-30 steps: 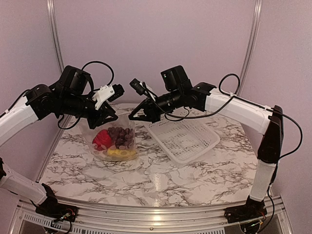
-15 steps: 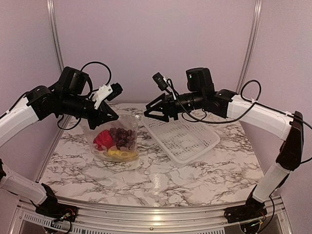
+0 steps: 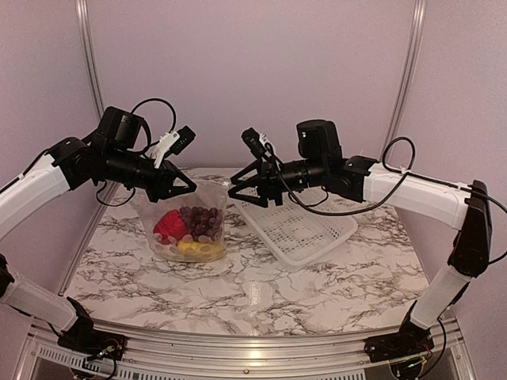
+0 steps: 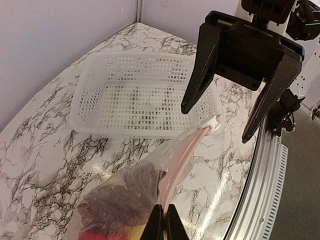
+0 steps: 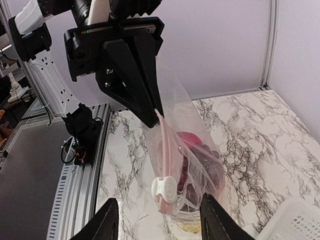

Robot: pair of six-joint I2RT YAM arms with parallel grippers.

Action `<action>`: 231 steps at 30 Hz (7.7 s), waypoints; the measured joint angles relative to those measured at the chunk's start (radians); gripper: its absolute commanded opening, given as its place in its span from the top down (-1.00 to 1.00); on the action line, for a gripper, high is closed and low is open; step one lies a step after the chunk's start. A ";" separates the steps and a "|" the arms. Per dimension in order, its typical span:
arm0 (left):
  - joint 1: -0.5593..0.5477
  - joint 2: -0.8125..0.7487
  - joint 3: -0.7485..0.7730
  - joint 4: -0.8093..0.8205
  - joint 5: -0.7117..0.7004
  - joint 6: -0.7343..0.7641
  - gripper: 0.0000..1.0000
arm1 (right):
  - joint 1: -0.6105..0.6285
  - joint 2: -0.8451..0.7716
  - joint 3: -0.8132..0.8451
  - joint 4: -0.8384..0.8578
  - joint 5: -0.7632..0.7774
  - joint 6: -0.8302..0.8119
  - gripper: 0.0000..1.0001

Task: Open the zip-top bag and remove the fake food

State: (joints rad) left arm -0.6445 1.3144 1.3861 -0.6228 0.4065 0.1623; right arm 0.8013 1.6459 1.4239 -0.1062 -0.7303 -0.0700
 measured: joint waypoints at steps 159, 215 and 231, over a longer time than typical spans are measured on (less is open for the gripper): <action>0.045 0.038 0.191 -0.125 -0.040 0.123 0.02 | -0.059 0.090 -0.112 0.358 0.037 0.035 1.00; -0.037 0.094 0.162 -0.169 -0.283 0.027 1.00 | -0.058 0.121 -0.069 0.367 0.040 0.070 1.00; -0.002 -0.160 0.093 -0.184 -0.375 -0.415 1.00 | 0.031 0.505 0.397 0.543 -0.014 0.298 1.00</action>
State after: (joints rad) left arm -0.6468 1.1542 1.4796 -0.8066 0.0319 -0.2527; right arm 0.8322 2.1513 1.8210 0.4370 -0.7448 0.2276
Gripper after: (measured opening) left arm 0.005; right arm 0.005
